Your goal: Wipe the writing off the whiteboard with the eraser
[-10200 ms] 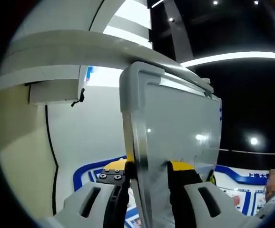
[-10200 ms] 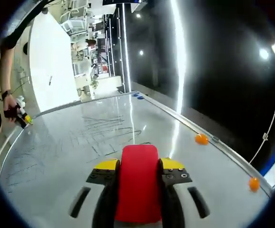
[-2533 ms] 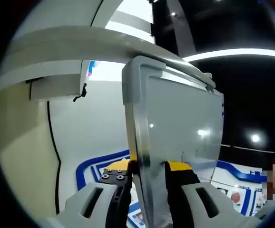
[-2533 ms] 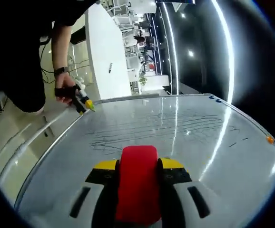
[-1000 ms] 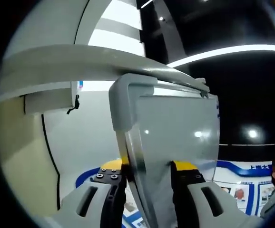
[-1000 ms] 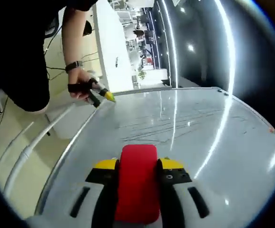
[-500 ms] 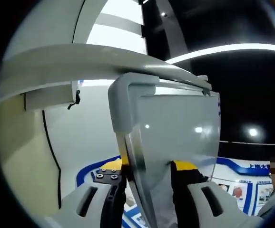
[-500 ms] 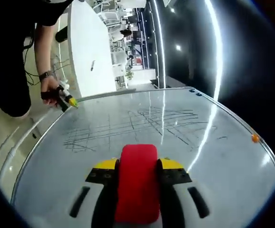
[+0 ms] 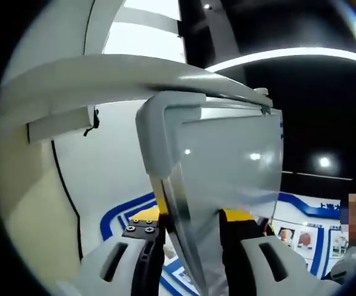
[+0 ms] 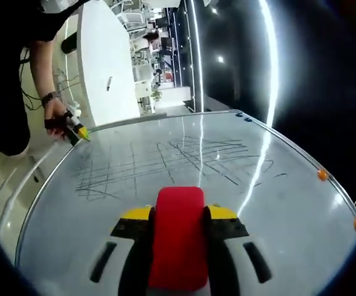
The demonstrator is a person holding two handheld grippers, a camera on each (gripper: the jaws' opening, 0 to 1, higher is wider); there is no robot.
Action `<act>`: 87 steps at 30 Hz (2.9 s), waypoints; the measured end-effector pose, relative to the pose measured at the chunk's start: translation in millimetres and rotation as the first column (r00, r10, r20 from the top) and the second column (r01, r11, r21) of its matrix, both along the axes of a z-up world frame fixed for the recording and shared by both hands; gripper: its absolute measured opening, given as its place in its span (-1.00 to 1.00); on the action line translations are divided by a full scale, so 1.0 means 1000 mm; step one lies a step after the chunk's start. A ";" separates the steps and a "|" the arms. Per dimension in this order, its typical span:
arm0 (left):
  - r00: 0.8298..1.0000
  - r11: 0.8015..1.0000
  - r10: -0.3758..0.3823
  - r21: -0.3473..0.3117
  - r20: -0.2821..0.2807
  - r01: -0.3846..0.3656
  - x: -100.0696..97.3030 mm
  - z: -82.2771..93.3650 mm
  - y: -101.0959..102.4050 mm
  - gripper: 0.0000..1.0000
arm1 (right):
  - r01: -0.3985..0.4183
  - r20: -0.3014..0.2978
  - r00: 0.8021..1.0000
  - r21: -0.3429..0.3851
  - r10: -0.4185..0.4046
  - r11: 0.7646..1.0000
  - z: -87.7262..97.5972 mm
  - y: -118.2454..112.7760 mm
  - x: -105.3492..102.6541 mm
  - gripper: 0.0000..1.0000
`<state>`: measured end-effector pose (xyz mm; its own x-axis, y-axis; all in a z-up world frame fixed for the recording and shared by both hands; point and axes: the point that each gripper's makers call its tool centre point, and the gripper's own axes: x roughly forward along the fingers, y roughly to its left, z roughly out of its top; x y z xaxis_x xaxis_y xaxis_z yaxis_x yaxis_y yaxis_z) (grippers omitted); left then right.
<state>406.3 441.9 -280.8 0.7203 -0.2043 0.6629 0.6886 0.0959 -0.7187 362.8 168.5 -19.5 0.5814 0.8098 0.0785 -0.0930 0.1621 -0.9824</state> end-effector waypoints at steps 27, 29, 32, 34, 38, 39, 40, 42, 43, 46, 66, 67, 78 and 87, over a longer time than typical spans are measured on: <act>0.999 0.999 -0.005 -0.051 -0.035 0.003 -0.003 0.003 -0.005 -0.22 | 0.014 -0.036 0.999 -0.279 -0.025 0.960 -0.224 0.025 -0.006 -0.46; 0.999 0.999 -0.012 -0.045 -0.036 0.011 -0.005 0.005 -0.008 -0.22 | 0.003 -0.041 0.999 -0.308 -0.017 0.952 -0.220 0.025 -0.007 -0.46; 0.999 0.998 -0.016 -0.055 -0.042 0.014 -0.007 0.007 -0.010 -0.22 | -0.003 -0.048 0.999 -0.328 -0.013 0.945 -0.210 0.023 -0.007 -0.46; 0.999 0.998 -0.015 -0.064 -0.045 0.012 -0.008 0.008 -0.011 -0.21 | -0.009 -0.052 0.999 -0.342 -0.010 0.940 -0.202 0.022 -0.006 -0.46; 0.999 0.997 -0.010 -0.075 -0.043 0.006 -0.004 0.006 -0.006 -0.21 | -0.016 -0.047 0.999 -0.322 0.001 0.947 -0.158 0.020 -0.006 -0.46; 0.999 0.997 -0.009 -0.079 -0.043 0.006 -0.004 0.006 -0.005 -0.22 | -0.018 -0.045 0.999 -0.319 0.004 0.948 -0.146 0.020 -0.006 -0.46; 0.999 0.996 -0.011 -0.087 -0.042 0.007 -0.004 0.006 -0.005 -0.22 | -0.021 -0.042 0.999 -0.311 0.008 0.950 -0.134 0.020 -0.006 -0.46; 0.999 0.995 -0.015 -0.104 -0.043 0.011 -0.005 0.006 -0.005 -0.22 | -0.024 -0.042 0.999 -0.300 0.012 0.954 -0.114 0.019 -0.005 -0.46; 0.999 0.995 -0.014 -0.104 -0.043 0.009 -0.005 0.006 -0.006 -0.22 | -0.023 -0.037 0.999 -0.296 0.012 0.955 -0.102 0.015 -0.003 -0.46; 0.999 0.994 -0.015 -0.111 -0.041 0.011 -0.005 0.006 -0.005 -0.22 | -0.022 -0.032 0.999 -0.282 0.014 0.959 -0.069 0.012 0.000 -0.46; 0.999 0.992 -0.018 -0.122 -0.047 0.013 -0.002 0.004 -0.001 -0.23 | -0.025 -0.014 1.000 -0.001 0.025 1.000 0.118 -0.006 0.005 -0.46; 0.999 0.992 -0.019 -0.122 -0.047 0.013 -0.002 0.004 -0.001 -0.23 | -0.021 -0.004 1.000 -0.003 0.021 1.000 0.116 -0.007 0.005 -0.46; 0.999 0.992 -0.018 -0.126 -0.043 0.012 -0.004 0.005 -0.004 -0.24 | -0.053 -0.026 0.998 -0.151 0.050 0.987 0.067 0.002 0.003 -0.46; 0.999 0.991 -0.021 -0.130 -0.044 0.015 -0.004 0.004 -0.004 -0.25 | -0.073 -0.055 0.997 -0.289 0.059 0.955 -0.010 0.009 0.002 -0.46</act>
<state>401.8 438.3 -276.5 0.7473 -0.1324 0.6512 0.6557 -0.0123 -0.7549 365.1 177.5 -29.7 0.5232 0.8306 -0.1908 -0.1392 -0.1376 -0.9807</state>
